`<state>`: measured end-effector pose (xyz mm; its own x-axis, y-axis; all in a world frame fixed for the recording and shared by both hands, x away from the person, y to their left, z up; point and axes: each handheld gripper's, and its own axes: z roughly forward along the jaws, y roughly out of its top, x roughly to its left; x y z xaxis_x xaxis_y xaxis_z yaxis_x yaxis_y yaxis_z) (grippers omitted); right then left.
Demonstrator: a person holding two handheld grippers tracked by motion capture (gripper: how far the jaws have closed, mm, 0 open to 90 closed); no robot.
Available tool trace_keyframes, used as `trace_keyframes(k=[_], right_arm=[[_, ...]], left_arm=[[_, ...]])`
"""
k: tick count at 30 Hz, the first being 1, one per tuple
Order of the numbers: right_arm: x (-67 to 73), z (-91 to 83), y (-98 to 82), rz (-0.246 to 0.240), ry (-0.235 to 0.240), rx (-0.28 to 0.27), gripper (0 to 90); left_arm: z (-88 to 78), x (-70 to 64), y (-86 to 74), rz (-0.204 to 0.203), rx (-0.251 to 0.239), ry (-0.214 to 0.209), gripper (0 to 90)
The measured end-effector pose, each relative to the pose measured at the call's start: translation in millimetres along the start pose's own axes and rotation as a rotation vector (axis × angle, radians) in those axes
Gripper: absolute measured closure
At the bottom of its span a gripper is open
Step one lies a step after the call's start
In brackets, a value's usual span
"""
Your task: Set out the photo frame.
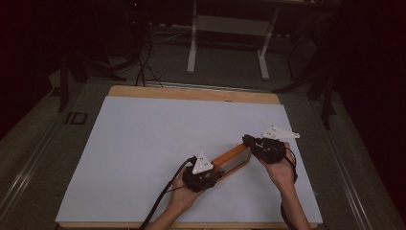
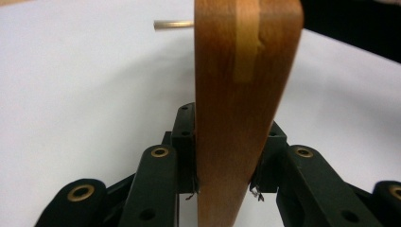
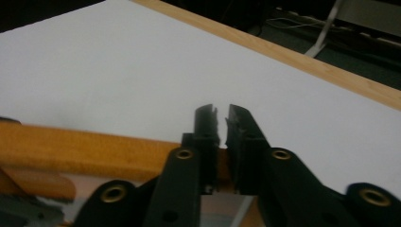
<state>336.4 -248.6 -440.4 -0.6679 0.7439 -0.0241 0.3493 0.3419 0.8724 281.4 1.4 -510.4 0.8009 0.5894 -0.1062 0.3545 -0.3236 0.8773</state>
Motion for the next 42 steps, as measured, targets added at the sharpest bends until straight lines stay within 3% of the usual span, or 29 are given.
trace_keyframes(k=[4,7,10,14,18,21,26,32,37,42], right_arm=[[-8.4,-7.7,-1.6,0.028,-0.013,-0.029,74.3],[-14.6,-13.2,-3.1,0.070,-0.024,-0.052,64.2],[-19.3,-17.3,-4.6,0.088,-0.031,-0.063,60.3],[-22.8,-20.7,-6.4,0.097,-0.035,-0.075,57.1],[-24.4,-22.5,-7.0,0.117,-0.014,-0.090,56.8],[-23.3,-22.3,-6.5,0.119,-0.005,-0.096,56.8],[-20.0,-20.9,-5.0,0.096,0.021,-0.101,56.4],[-16.0,-20.1,-4.1,0.059,0.066,-0.094,53.3],[-10.2,-15.8,-2.8,0.019,0.122,-0.084,53.2],[-2.4,-10.5,0.4,-0.041,0.184,-0.080,50.7]], left_arm=[[-3.8,6.7,19.4,0.018,-0.006,-0.015,69.2],[-5.0,11.6,33.5,0.014,-0.006,-0.029,69.2],[-6.0,16.0,45.4,0.011,-0.008,-0.039,69.1],[-6.1,22.9,58.4,0.011,0.001,-0.058,69.1],[-5.4,26.2,69.2,-0.012,-0.005,-0.047,69.0],[-4.8,27.7,75.2,0.000,0.001,-0.060,69.1],[-9.2,36.3,87.6,0.011,0.013,-0.088,69.2],[-22.0,50.4,100.9,0.063,0.028,-0.118,69.2],[-31.5,56.8,103.9,0.091,0.019,-0.153,69.1],[-27.4,52.8,99.4,0.140,0.026,-0.183,68.9]])
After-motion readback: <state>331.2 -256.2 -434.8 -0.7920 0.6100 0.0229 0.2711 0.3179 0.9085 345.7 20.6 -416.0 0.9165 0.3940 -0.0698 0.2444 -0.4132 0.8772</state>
